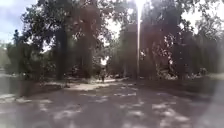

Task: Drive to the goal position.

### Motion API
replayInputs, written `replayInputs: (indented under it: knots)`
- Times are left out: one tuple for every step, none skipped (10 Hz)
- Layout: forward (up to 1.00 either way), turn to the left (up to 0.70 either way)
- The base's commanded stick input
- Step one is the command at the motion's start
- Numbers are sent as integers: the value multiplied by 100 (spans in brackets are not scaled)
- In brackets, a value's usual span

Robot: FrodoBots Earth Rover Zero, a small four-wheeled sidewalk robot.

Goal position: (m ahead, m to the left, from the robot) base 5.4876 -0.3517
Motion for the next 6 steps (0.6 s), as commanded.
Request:
replayInputs:
  knots:
    - [70,15]
    - [70,5]
    - [70,0]
    - [70,0]
    - [70,0]
    - [70,0]
